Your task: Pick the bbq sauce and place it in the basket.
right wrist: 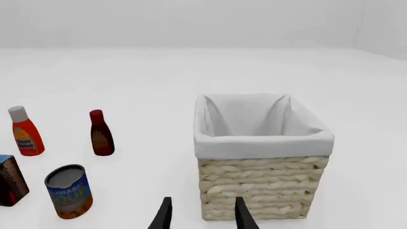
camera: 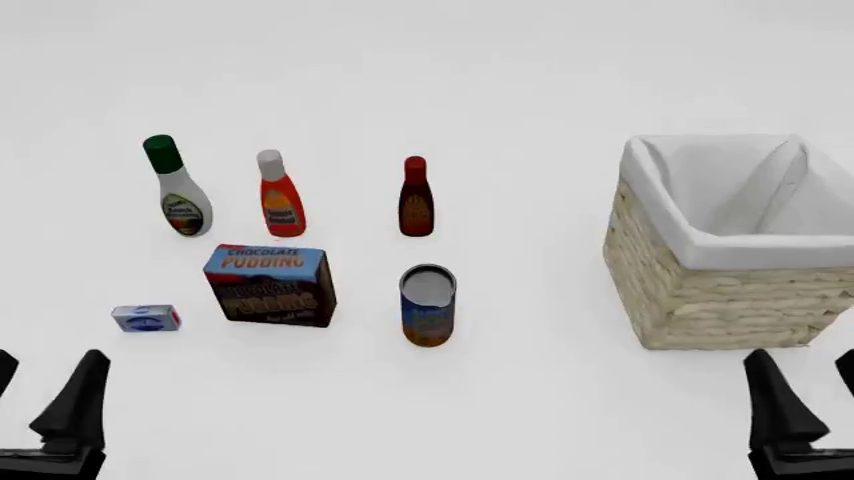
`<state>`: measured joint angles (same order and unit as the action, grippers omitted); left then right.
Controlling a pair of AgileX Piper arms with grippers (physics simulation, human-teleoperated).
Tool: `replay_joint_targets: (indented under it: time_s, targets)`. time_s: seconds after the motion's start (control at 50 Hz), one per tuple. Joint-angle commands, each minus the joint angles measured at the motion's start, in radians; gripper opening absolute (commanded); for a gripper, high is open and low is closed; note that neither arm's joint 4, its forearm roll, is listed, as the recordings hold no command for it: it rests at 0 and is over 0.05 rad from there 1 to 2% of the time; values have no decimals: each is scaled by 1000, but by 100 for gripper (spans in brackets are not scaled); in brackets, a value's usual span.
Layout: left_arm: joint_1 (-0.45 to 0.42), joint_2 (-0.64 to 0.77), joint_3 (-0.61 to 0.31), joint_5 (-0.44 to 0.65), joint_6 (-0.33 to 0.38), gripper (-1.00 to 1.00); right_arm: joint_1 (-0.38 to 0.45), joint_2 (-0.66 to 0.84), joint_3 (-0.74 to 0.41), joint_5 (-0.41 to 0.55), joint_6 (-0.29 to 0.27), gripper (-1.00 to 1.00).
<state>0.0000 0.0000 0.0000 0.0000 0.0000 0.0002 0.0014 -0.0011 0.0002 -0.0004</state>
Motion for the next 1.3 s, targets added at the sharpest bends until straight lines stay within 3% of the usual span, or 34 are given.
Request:
replay_joint_targets:
  time_s: [0.02, 0.36, 0.54, 0.74, 0.88, 0.9, 1.06, 1.3]
  targets:
    - [0, 0, 0, 0, 0, 100, 1, 7, -3, -2, 0, 100]
    - [0, 0, 0, 0, 0, 100, 14, 29, -8, -11, -10, 100]
    - [0, 0, 0, 0, 0, 100, 36, 68, -89, 17, -18, 100]
    - [0, 0, 0, 0, 0, 100, 105, 202, -305, 82, -48, 100]
    - [0, 0, 0, 0, 0, 100, 117, 262, -387, 105, -66, 100]
    - [0, 0, 0, 0, 0, 100, 119, 437, -562, 145, -100, 100]
    - [0, 0, 0, 0, 0, 100, 153, 542, -664, 166, -142, 100]
    - [0, 0, 0, 0, 0, 100, 197, 680, -794, 202, -144, 100]
